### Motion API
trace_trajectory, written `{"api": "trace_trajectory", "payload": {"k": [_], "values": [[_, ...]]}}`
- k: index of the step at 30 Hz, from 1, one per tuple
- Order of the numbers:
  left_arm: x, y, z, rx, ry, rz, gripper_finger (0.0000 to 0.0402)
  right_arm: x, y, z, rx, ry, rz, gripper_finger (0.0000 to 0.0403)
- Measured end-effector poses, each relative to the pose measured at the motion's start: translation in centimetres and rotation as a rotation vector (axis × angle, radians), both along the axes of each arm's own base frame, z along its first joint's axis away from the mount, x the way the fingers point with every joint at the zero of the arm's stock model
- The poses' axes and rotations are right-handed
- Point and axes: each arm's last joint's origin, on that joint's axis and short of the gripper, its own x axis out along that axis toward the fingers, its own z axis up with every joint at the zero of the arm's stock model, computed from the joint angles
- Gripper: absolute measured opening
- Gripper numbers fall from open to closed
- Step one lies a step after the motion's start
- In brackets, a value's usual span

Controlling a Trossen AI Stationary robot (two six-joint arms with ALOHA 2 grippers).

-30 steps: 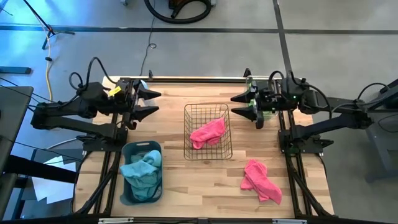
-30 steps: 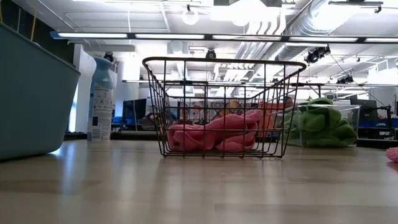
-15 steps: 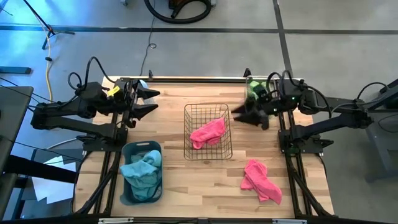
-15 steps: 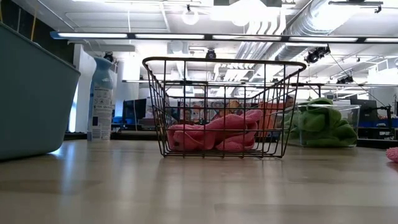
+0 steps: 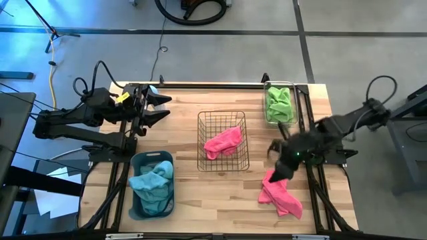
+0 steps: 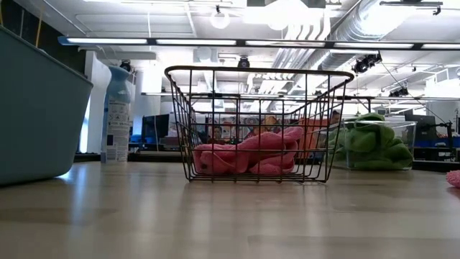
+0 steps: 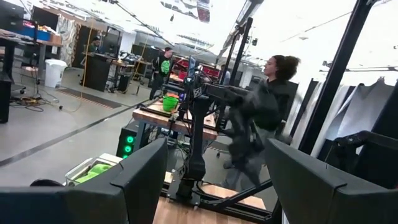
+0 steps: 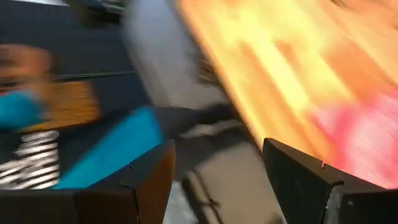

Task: Sort microfiber towel by color & place in baskets
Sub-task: Put the pink microfiber cloth into the gold wire basket

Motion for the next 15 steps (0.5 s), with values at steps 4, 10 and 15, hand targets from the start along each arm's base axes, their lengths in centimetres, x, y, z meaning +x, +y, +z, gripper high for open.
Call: {"api": "trace_trajectory", "payload": {"k": [4, 10, 15], "values": [[0.0, 0.0, 0.0, -0.006, 0.0, 0.0, 0.0257, -0.5, 2.3, -3.0, -0.102, 0.298, 0.0, 0.0241], [0.0, 0.0, -0.1, -0.011, 0.005, -0.001, 0.0257, -0.6, 5.2, -7.2, -0.304, 0.637, 0.018, 0.0241], [0.0, 0.0, -0.3, -0.027, 0.024, -0.004, 0.0257, 0.5, 7.4, -10.6, -0.46, 0.729, 0.033, 0.0241]]}}
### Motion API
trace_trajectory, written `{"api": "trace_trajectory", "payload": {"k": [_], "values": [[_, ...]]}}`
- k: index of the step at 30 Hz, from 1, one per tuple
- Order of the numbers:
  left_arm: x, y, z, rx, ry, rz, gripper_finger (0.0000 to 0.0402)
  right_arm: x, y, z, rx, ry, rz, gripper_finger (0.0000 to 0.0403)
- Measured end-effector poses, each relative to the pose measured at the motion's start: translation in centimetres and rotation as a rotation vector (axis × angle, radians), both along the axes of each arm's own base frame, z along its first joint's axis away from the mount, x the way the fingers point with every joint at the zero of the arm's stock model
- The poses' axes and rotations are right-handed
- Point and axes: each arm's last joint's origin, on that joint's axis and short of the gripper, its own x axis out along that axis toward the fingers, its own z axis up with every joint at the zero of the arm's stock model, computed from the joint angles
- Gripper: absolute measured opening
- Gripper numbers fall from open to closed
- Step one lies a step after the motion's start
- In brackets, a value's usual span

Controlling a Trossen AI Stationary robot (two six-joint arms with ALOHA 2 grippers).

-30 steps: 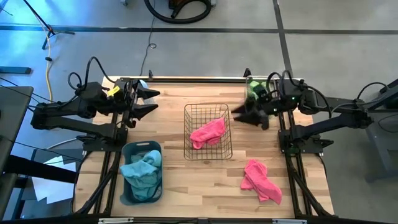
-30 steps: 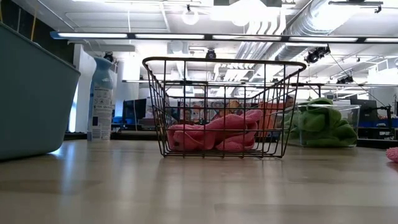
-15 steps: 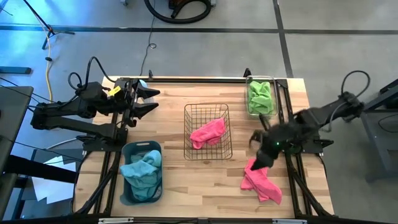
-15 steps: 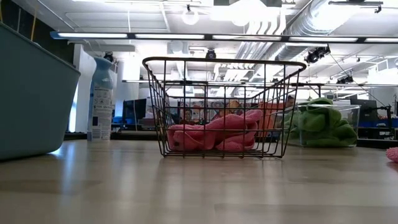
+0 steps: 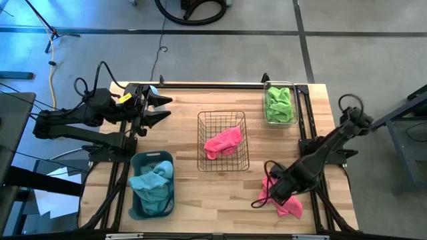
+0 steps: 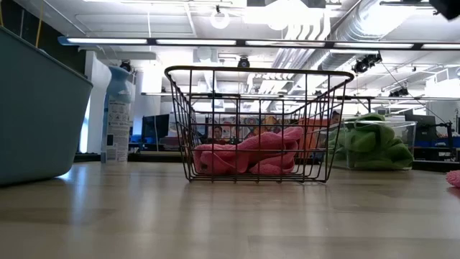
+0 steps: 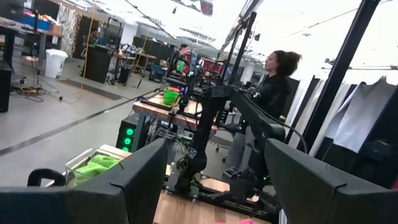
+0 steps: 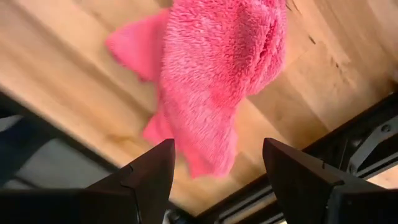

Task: Sort microfiber towel by color & place in baskets
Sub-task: Put the pink microfiber cloth into the gold wire basket

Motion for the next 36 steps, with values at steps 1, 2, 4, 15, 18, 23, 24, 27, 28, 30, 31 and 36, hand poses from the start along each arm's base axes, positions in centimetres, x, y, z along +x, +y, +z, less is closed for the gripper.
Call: {"api": "trace_trajectory", "payload": {"k": [1, 2, 4, 15, 18, 23, 24, 27, 28, 30, 31, 36], "values": [[0.0, 0.0, 0.0, 0.0, 0.004, 0.0, 0.0257, 0.2, 0.3, -0.6, -0.019, 0.016, 0.005, 0.0241], [0.0, 0.0, -0.1, -0.002, 0.007, 0.0, 0.0257, 0.5, 0.5, -1.2, -0.033, 0.029, 0.007, 0.0241], [0.0, 0.0, -0.1, -0.002, 0.008, 0.0, 0.0257, 1.2, 1.1, -2.2, -0.032, 0.034, 0.006, 0.0241], [0.0, 0.0, -0.1, -0.005, 0.008, -0.001, 0.0257, 2.0, 3.7, -6.9, -0.09, 0.157, 0.032, 0.0241], [0.0, 0.0, -0.1, -0.005, 0.009, -0.001, 0.0257, 2.4, 4.2, -7.5, -0.067, 0.127, 0.036, 0.0241], [0.0, 0.0, -0.1, -0.005, 0.01, -0.001, 0.0257, 2.4, 4.3, -9.1, -0.098, 0.18, 0.038, 0.0241], [0.0, 0.0, -0.1, -0.005, 0.01, -0.001, 0.0257, 2.3, 4.3, -9.7, -0.096, 0.195, 0.037, 0.0241], [0.0, 0.0, -0.1, -0.006, 0.01, -0.001, 0.0257, 2.0, 4.1, -10.9, -0.08, 0.198, 0.036, 0.0236], [0.0, 0.0, -0.1, -0.006, 0.01, -0.001, 0.0257, 2.0, 4.1, -10.9, -0.073, 0.193, 0.037, 0.0231], [0.0, 0.0, -0.1, -0.006, 0.01, -0.001, 0.0257, 1.9, 3.9, -10.9, -0.07, 0.191, 0.042, 0.0213], [0.0, 0.0, -0.1, -0.007, 0.01, -0.001, 0.0257, 1.8, 3.9, -10.8, -0.073, 0.194, 0.053, 0.0198], [0.0, 0.0, -0.1, -0.006, 0.01, 0.0, 0.0257, 1.8, 4.0, -9.2, -0.019, 0.176, 0.156, 0.0045]]}}
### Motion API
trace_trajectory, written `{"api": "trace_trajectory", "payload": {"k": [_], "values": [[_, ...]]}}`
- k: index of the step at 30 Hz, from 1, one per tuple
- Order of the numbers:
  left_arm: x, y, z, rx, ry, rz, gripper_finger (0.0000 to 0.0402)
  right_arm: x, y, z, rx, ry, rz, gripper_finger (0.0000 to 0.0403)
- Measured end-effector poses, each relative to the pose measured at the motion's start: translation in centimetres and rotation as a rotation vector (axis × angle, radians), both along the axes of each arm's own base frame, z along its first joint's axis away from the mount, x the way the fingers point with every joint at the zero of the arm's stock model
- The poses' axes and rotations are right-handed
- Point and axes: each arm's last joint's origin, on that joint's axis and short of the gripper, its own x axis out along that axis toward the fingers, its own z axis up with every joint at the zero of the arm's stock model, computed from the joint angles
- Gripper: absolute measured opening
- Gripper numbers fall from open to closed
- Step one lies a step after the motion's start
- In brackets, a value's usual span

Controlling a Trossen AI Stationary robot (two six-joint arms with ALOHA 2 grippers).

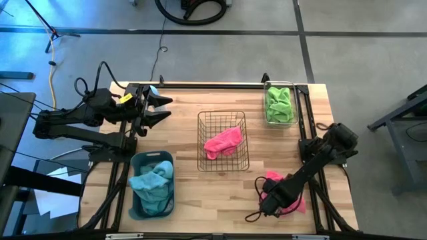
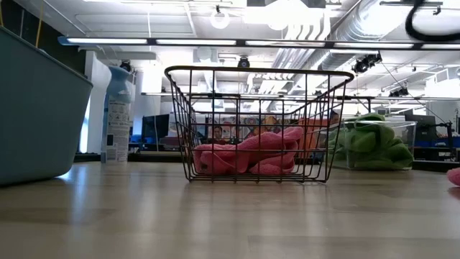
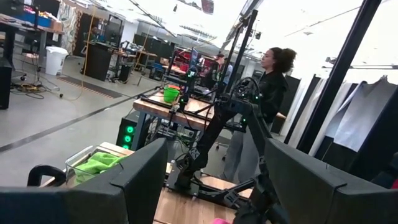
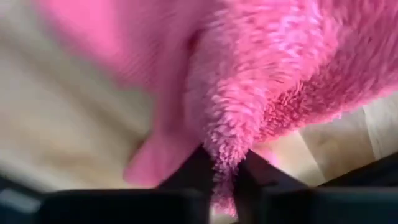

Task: Sort microfiber towel by color & place in baskets
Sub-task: Put the pink microfiber cloth into the gold wire basket

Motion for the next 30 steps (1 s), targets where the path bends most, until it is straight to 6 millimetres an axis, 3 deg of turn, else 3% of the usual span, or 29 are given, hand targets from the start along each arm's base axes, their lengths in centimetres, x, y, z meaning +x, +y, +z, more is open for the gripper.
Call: {"api": "trace_trajectory", "payload": {"k": [2, 12, 18, 23, 30], "values": [[0.0, 0.0, 0.0, 0.0, 0.0, 0.001, 0.0257, -0.1, 0.0, 1.4, 0.045, -0.038, 0.039, 0.0017], [0.0, 0.0, 0.0, 0.0, 0.0, 0.004, 0.0257, -4.4, -3.4, 11.4, 0.182, -0.15, 0.099, 0.0004], [0.0, 0.0, 0.0, 0.0, 0.0, 0.004, 0.0257, -6.1, -5.1, 16.2, 0.298, -0.451, 0.199, 0.0002], [0.0, 0.0, 0.0, 0.029, 0.004, 0.008, 0.0257, -4.9, -5.6, 17.4, 0.284, -0.674, 0.246, 0.0001], [0.0, 0.1, 0.0, 0.051, 0.007, 0.034, 0.0257, 0.3, -5.8, 18.9, 0.262, -1.119, 0.342, 0.0001]]}}
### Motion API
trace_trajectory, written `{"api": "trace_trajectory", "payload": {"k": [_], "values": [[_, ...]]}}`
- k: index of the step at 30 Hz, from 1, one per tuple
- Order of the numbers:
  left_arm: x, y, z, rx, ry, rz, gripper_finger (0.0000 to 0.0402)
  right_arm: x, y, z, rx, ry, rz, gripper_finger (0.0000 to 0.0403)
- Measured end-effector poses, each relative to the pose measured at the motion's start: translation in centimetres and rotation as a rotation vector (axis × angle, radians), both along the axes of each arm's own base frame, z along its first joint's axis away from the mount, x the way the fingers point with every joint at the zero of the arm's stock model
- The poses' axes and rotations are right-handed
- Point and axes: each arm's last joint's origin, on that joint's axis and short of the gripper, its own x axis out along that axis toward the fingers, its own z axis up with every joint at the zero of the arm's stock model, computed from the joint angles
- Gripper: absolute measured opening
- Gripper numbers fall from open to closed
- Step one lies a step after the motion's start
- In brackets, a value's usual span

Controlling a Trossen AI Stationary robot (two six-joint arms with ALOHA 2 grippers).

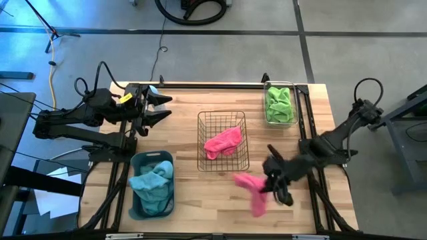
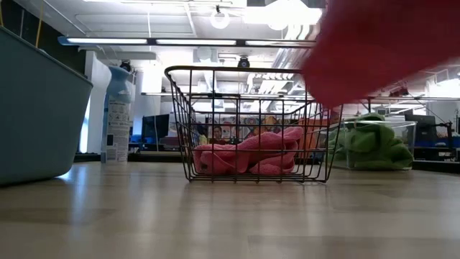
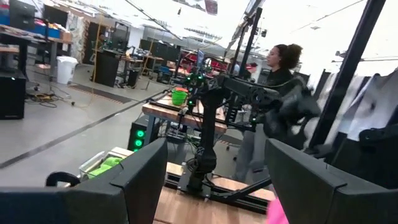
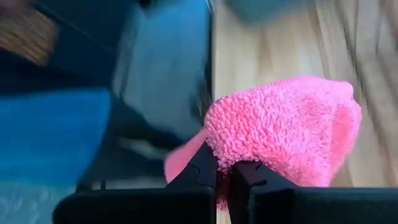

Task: Sort microfiber towel by color & place in baskets
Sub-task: Put the pink microfiber cloth into the gold wire basket

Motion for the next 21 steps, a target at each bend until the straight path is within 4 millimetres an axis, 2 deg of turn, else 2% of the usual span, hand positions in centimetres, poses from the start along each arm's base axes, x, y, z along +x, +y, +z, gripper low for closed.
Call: {"api": "trace_trajectory", "payload": {"k": [3, 7, 13, 17, 21], "values": [[0.0, 0.0, 0.0, 0.019, 0.003, 0.011, 0.0257, 1.5, -1.5, 1.7, -0.044, -0.157, 0.008, 0.0001], [0.0, 0.0, 0.0, 0.023, 0.003, 0.012, 0.0257, 2.7, -4.4, 4.5, -0.176, -0.302, -0.033, 0.0], [0.0, 0.0, 0.0, 0.021, 0.003, 0.011, 0.0257, 3.1, -8.3, 8.9, -0.312, -0.469, -0.064, 0.0], [0.0, 0.0, 0.0, 0.021, 0.002, 0.011, 0.0257, 3.0, -10.5, 10.7, -0.363, -0.506, -0.099, 0.0], [0.0, 0.0, 0.0, 0.021, 0.0, 0.011, 0.0257, 4.1, -11.9, 11.1, -0.378, -0.515, -0.088, 0.0]]}}
